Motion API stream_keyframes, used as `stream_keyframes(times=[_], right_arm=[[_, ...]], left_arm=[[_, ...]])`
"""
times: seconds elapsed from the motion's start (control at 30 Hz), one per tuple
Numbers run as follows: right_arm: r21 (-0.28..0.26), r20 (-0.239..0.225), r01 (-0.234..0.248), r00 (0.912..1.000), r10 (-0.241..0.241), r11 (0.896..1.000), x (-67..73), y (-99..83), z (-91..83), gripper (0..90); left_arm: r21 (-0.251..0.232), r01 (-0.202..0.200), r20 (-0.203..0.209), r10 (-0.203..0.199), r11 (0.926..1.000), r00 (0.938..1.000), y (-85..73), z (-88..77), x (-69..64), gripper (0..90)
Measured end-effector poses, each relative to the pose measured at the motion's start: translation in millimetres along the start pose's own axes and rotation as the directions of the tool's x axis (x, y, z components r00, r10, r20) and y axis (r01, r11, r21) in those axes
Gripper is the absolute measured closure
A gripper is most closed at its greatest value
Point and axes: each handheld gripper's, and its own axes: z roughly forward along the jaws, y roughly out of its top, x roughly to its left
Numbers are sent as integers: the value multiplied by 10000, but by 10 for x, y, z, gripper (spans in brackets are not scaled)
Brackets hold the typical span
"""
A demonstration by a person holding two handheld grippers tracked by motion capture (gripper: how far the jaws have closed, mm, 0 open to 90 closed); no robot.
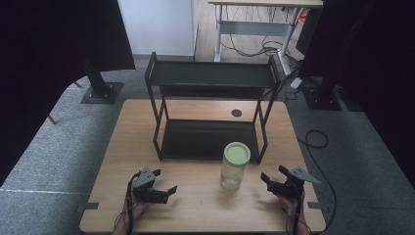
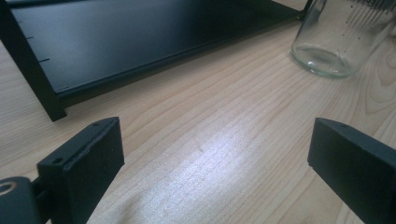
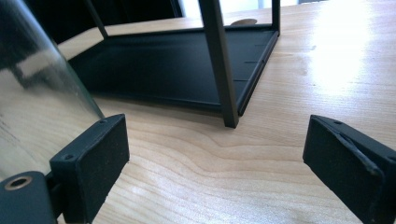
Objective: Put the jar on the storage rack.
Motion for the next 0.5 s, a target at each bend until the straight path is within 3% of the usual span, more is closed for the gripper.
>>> stream_keyframes(times=[0.13, 0.27, 0.5], right_arm=[[-58, -44, -100, 9999, 100, 9999, -12, -1, -4, 68], [-85, 76, -56, 10000, 56, 9999, -1, -3, -5, 68], [-75, 97, -84, 9999, 85, 9999, -1, -2, -2, 67]], left_arm=[[-46, 81, 4, -81, 10000, 10000, 0, -1, 13, 34], [-213, 480, -129, -483, 9986, 9987, -5, -16, 54, 41], [-220, 515, -259, -521, 9984, 9983, -6, -16, 52, 45]])
